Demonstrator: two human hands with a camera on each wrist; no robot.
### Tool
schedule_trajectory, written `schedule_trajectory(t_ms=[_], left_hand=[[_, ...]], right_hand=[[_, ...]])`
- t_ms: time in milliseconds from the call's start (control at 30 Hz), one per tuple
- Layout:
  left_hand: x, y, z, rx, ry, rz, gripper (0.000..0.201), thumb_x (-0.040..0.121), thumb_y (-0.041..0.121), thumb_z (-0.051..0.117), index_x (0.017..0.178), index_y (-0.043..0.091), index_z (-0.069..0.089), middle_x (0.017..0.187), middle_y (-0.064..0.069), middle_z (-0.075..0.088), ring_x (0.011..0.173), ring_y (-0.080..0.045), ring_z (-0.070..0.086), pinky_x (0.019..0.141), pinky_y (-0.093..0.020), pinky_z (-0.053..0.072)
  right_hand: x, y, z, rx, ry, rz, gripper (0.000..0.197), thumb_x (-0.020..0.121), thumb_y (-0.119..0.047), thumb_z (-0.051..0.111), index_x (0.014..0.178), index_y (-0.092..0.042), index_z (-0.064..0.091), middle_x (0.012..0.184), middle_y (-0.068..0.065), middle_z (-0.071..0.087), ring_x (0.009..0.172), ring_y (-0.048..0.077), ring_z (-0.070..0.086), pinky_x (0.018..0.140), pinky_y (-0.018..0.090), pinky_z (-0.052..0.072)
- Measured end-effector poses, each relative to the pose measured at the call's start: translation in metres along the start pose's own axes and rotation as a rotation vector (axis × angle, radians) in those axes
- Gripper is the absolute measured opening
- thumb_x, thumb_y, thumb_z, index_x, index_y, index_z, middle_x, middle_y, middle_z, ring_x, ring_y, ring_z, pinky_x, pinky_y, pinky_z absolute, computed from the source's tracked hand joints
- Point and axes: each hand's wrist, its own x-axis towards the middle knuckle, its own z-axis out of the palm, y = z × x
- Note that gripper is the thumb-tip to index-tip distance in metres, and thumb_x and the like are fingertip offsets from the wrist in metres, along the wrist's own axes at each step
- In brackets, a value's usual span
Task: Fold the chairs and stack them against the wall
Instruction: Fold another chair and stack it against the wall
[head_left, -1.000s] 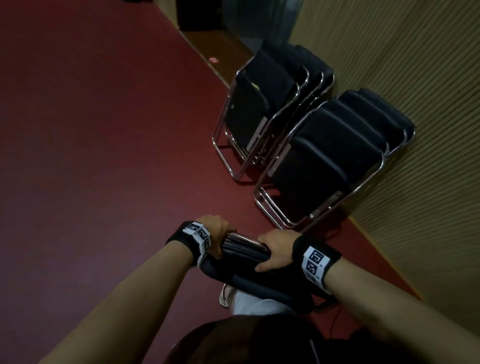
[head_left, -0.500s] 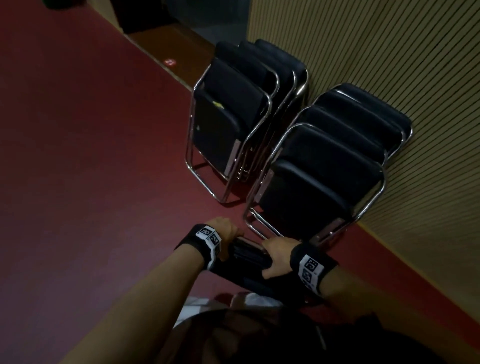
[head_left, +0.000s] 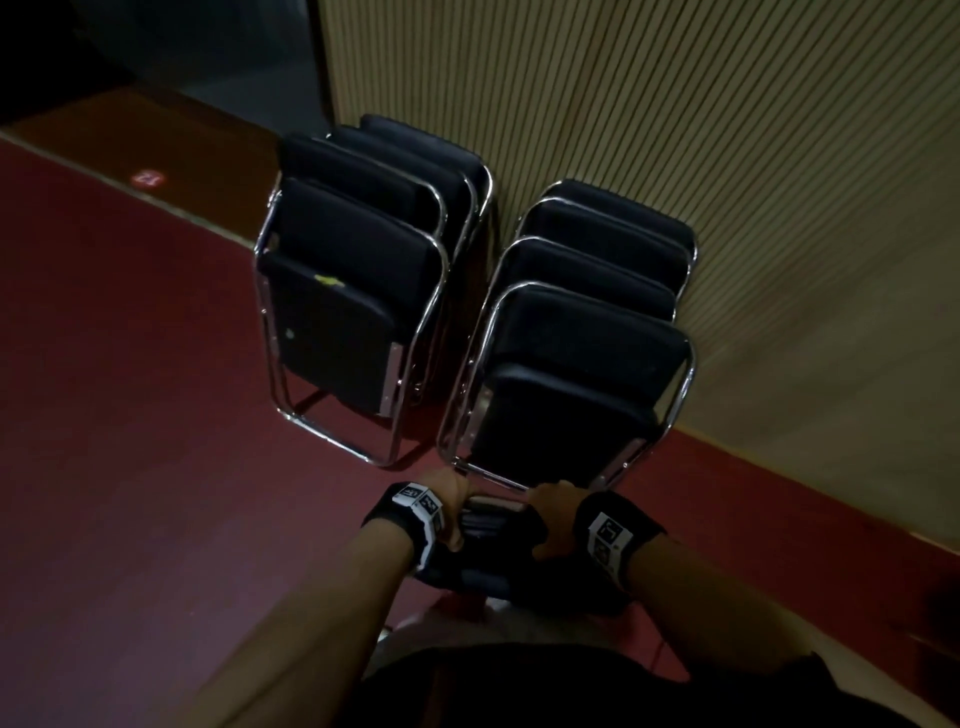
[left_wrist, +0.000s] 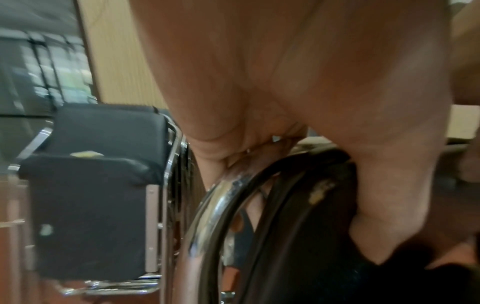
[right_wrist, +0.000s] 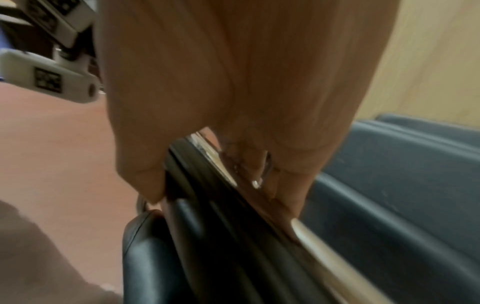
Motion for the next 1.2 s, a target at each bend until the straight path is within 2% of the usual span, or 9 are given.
schedule_trajectory(t_ms=[167,267,400,533,667,733,933,1067,1200], left_hand=[[0.028,-0.009,-0.017,0.029,-0.033,0.046,0.054,0.059,0.026,0.085,0.109,0.033,0.066,0.106,0.004,0.071,0.097,-0.02,0.069,0.081,-0.029,0.057],[0.051,-0.015,-0.04,0.069,0.007,0.024,0.054,0.06,0.029,0.083,0.108,0.034,0.061,0.106,0.003,0.07,0.098,-0.024,0.069,0.081,-0.033,0.058],[0.089,-0.022,-0.071,0.172,0.166,-0.069,0.079,0.075,0.033,0.078,0.143,0.039,0.039,0.137,-0.007,0.045,0.127,-0.036,0.042,0.104,-0.05,0.043],[0.118,-0.023,-0.097,0.134,0.363,-0.237,0.065,0.093,0.026,0.058,0.151,0.036,0.031,0.155,-0.014,0.029,0.137,-0.036,0.032,0.11,-0.05,0.039],[0.15,-0.028,-0.118,0.055,0.27,-0.184,0.078,0.087,0.021,0.058,0.156,0.033,0.023,0.165,-0.009,0.011,0.15,-0.035,0.016,0.119,-0.049,0.028],[0.166,-0.025,-0.13,-0.019,0.202,-0.222,0.082,0.087,0.019,0.058,0.157,0.034,0.018,0.167,-0.005,0.001,0.15,-0.033,0.019,0.119,-0.046,0.031],[0.176,-0.022,-0.142,-0.062,0.127,-0.278,0.067,0.093,0.023,0.053,0.155,0.024,0.029,0.161,-0.007,0.031,0.145,-0.027,0.036,0.118,-0.04,0.031],[0.175,-0.021,-0.143,-0.046,0.07,-0.37,0.039,0.095,0.021,0.05,0.134,0.016,0.055,0.135,-0.008,0.06,0.12,-0.029,0.06,0.099,-0.037,0.049],[0.177,-0.012,-0.133,-0.018,0.033,-0.396,0.036,0.095,0.021,0.051,0.13,0.019,0.06,0.131,-0.009,0.063,0.12,-0.028,0.06,0.1,-0.036,0.049]], right_hand=[[0.015,0.018,-0.001,0.125,0.053,0.009,0.07,0.073,-0.046,0.081,0.132,-0.019,0.056,0.128,0.009,0.061,0.113,0.028,0.061,0.093,0.037,0.052],[0.023,0.032,-0.008,0.146,0.151,0.061,0.071,0.075,-0.052,0.076,0.131,-0.018,0.051,0.13,0.011,0.048,0.117,0.034,0.054,0.096,0.042,0.048],[0.039,0.074,-0.017,0.222,0.318,0.055,0.069,0.079,-0.051,0.072,0.134,-0.021,0.044,0.129,0.008,0.04,0.117,0.032,0.048,0.095,0.041,0.046],[0.063,0.133,-0.026,0.19,0.42,0.156,0.082,0.09,-0.05,0.063,0.155,-0.021,0.022,0.144,0.008,0.038,0.128,0.031,0.042,0.106,0.043,0.04],[0.101,0.175,-0.059,0.184,0.369,0.191,0.075,0.096,-0.045,0.056,0.156,-0.02,0.017,0.149,0.009,0.033,0.131,0.031,0.037,0.111,0.042,0.034],[0.114,0.199,-0.068,0.153,0.417,0.235,0.07,0.099,-0.042,0.051,0.157,-0.024,0.015,0.15,0.011,0.033,0.13,0.033,0.037,0.111,0.045,0.033],[0.14,0.23,-0.092,0.168,0.396,0.33,0.061,0.101,-0.035,0.048,0.154,-0.03,0.018,0.152,0.012,0.03,0.131,0.038,0.034,0.105,0.061,0.035],[0.158,0.234,-0.105,0.175,0.32,0.279,0.063,0.098,-0.028,0.05,0.152,-0.028,0.017,0.15,0.012,0.029,0.132,0.037,0.031,0.103,0.062,0.035],[0.165,0.243,-0.107,0.15,0.31,0.292,0.064,0.098,-0.028,0.049,0.152,-0.029,0.015,0.152,0.01,0.027,0.134,0.038,0.03,0.104,0.066,0.032]])
